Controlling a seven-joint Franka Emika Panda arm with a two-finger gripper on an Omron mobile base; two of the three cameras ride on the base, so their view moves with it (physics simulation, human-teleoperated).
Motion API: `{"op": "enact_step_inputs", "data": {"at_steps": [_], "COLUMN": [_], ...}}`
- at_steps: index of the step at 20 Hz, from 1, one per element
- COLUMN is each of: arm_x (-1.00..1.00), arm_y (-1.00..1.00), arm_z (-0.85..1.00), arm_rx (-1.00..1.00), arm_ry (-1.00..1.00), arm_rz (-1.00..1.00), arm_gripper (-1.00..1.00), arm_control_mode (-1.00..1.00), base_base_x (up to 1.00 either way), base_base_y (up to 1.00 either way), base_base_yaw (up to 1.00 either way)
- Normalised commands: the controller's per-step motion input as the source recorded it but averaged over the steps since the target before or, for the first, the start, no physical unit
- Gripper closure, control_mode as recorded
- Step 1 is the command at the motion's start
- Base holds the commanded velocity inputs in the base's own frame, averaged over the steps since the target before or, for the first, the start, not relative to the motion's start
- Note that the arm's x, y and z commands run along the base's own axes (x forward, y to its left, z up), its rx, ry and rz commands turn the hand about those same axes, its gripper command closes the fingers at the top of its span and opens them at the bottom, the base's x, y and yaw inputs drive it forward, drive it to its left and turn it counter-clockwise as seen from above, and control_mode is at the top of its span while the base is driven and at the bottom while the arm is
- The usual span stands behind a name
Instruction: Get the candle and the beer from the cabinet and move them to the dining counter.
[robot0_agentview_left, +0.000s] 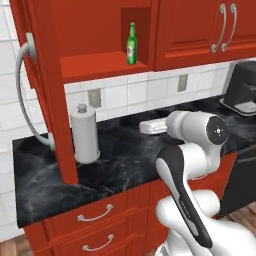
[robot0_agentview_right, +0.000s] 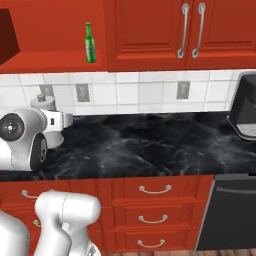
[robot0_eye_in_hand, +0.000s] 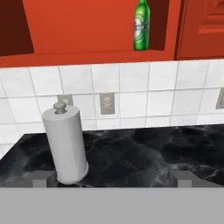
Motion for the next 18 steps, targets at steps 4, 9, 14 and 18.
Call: {"op": "enact_step_inputs", "data": {"at_steps": [4, 9, 14, 18], "arm_x": [0.0, 0.0, 0.09, 0.01], "arm_y": [0.0, 0.0, -0.01, 0.05], "arm_z": [0.0, 0.0, -0.04, 0.0], "arm_rx": [0.0, 0.0, 0.0, 0.0], "arm_ry": [0.0, 0.0, 0.04, 0.0], "arm_rz": [0.0, 0.0, 0.02, -0.03], "arm_gripper": [-1.0, -1.0, -1.0, -1.0], "arm_control_mode": [1.0, 1.0, -1.0, -1.0], "base_base_x": [0.66, 0.57, 0.17, 0.0], "base_base_y": [-0.26, -0.26, -0.06, 0.0], "base_base_yaw": [0.24, 0.2, 0.06, 0.0]}}
